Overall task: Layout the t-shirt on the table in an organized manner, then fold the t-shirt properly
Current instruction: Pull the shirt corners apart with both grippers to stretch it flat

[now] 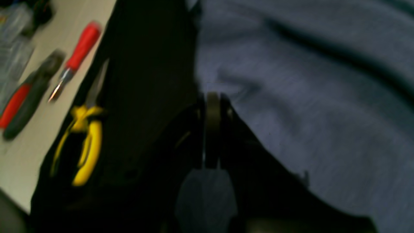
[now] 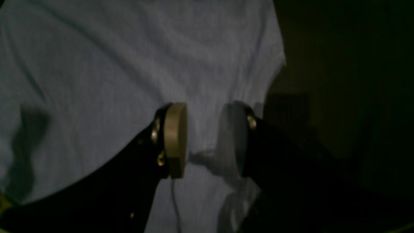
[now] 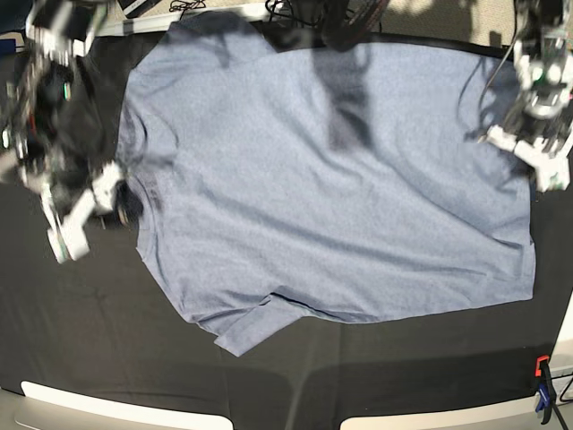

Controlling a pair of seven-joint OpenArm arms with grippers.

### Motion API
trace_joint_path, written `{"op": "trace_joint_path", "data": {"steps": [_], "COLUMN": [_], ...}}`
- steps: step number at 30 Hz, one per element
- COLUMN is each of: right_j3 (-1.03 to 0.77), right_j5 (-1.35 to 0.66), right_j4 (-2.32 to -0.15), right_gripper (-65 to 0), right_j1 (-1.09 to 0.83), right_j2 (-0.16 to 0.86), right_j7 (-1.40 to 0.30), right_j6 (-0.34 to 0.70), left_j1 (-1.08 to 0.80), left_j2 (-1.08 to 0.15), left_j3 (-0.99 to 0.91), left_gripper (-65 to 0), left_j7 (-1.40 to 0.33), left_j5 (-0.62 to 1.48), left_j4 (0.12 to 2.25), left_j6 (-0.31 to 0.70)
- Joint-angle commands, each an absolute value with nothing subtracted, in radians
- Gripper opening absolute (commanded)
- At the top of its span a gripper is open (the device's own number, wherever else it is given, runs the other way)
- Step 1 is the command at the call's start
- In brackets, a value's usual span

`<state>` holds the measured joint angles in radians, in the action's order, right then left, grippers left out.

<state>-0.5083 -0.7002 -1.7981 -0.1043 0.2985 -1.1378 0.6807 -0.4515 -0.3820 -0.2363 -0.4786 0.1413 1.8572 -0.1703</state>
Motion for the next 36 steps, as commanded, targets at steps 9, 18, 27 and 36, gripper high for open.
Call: {"op": "trace_joint_path", "data": {"steps": [9, 18, 27, 36], "right_j3": [-0.682, -0.709, -0.709, -0.709], "right_j5": [-0.723, -0.809, -0.808, -0.810], "right_j4": [-1.865, -1.865, -1.865, -1.865], "right_gripper": [-42.4, -42.4, -42.4, -42.4], "right_j1": [-0.319, -0.400, -0.400, -0.400], "right_j2": [0.308, 0.307, 0.308, 0.308], "right_j7": [-1.122, -1.122, -1.122, -1.122], "right_j6": [0.685, 0.686, 0.685, 0.685], "left_j1": [-0.629, -0.600, -0.563, -0.628], "left_j2": [-0.393, -0.394, -0.393, -0.394], "left_j3": [-0.361, -0.380, -0.395, -0.519], "left_gripper": [-60.9, -47.2, -47.2, -47.3], "left_j7": [-0.453, -0.417, -0.430, -0.475], "left_j5": [0.170, 0.256, 0.252, 0.293], "left_j4": [1.884, 1.675, 1.602, 1.654], "left_j6": [-0.170, -0.051, -0.052, 0.043]}}
